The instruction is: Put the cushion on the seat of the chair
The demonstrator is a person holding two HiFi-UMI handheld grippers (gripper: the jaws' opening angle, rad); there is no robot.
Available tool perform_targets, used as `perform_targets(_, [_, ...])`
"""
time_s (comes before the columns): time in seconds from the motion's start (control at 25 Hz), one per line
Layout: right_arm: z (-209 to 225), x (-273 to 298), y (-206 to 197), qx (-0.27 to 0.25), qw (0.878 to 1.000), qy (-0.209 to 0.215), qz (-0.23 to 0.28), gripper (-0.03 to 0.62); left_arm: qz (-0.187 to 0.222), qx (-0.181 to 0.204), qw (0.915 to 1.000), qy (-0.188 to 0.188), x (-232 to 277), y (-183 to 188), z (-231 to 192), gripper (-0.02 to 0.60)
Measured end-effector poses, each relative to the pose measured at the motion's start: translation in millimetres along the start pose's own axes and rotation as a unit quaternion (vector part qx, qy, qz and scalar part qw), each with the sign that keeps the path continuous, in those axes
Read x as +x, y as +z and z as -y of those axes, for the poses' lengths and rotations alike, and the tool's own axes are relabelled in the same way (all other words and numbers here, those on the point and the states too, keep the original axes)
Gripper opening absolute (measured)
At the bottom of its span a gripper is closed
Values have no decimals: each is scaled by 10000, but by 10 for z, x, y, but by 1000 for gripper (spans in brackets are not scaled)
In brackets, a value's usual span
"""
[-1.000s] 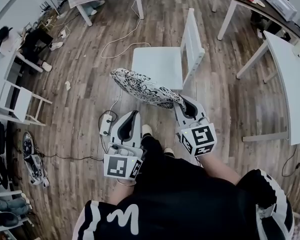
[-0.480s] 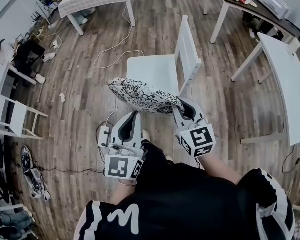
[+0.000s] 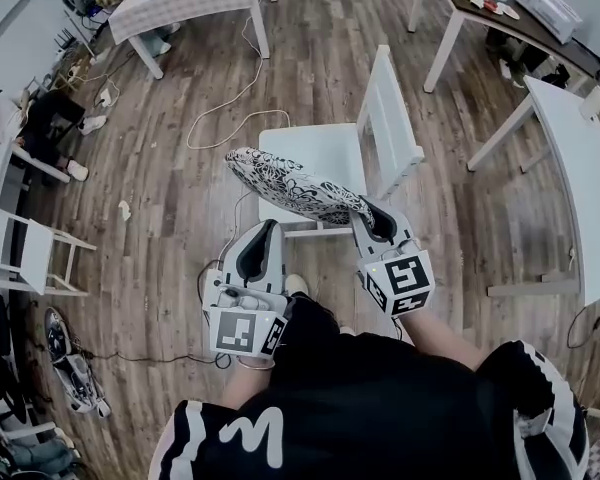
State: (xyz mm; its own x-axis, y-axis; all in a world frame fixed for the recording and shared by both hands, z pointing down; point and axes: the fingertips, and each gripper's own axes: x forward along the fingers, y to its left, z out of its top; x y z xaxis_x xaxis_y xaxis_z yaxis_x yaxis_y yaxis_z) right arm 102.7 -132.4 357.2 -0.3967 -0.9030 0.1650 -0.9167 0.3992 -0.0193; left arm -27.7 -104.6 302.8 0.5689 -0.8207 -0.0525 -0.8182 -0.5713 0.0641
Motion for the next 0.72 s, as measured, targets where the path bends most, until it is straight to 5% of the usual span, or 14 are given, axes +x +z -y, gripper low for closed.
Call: perform_targets(0.72, [266, 990, 14, -101, 9973, -648, -317, 37, -115, -186, 9985, -506, 752, -14, -889, 14])
